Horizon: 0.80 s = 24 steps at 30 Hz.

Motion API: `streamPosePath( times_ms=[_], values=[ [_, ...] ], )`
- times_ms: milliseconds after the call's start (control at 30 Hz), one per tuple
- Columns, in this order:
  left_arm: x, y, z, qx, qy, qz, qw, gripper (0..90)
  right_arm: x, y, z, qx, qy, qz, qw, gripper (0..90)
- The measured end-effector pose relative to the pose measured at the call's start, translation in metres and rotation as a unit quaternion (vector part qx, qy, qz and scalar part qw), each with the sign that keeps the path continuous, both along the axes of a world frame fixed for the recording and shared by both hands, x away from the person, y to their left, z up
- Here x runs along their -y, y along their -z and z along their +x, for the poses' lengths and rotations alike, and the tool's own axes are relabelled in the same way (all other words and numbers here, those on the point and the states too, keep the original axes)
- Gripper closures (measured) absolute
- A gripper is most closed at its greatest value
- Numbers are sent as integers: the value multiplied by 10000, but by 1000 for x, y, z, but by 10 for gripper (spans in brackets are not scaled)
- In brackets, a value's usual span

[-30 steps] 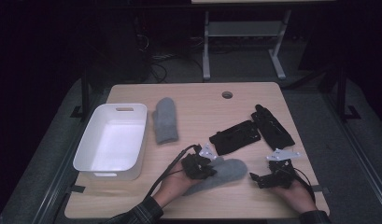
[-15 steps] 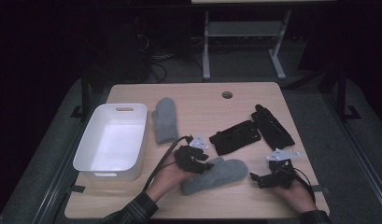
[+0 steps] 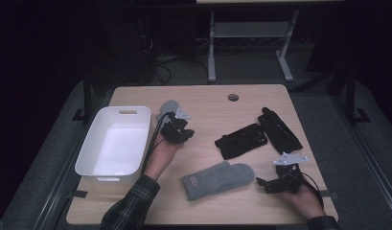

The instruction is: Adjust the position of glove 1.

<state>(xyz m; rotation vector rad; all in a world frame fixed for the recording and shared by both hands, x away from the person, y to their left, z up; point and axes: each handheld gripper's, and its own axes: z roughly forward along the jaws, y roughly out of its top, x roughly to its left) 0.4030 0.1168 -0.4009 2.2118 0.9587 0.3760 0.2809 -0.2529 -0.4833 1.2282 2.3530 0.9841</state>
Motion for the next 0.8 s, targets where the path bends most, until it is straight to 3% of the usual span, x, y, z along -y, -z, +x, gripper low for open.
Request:
streamPosePath(
  times_ms=[200,267,533,633,800],
  values=[
    [-9,10,15,-59,-393,183,9990,892,0,0,0,8,-16,-3,10000,0],
    [-10,13,18,-79,-455,299,9985,893,0,0,0,9,-18,-3,10000,0],
    [-15,14,19,-60,-663,434,9968,893,0,0,0,14,-32,-5,10000,0],
    [-14,17,19,-83,-815,622,9947,893,0,0,0,11,-37,-5,10000,0],
    [-15,24,22,-40,-1115,711,9912,893,0,0,0,13,-37,-4,10000,0]
  ],
)
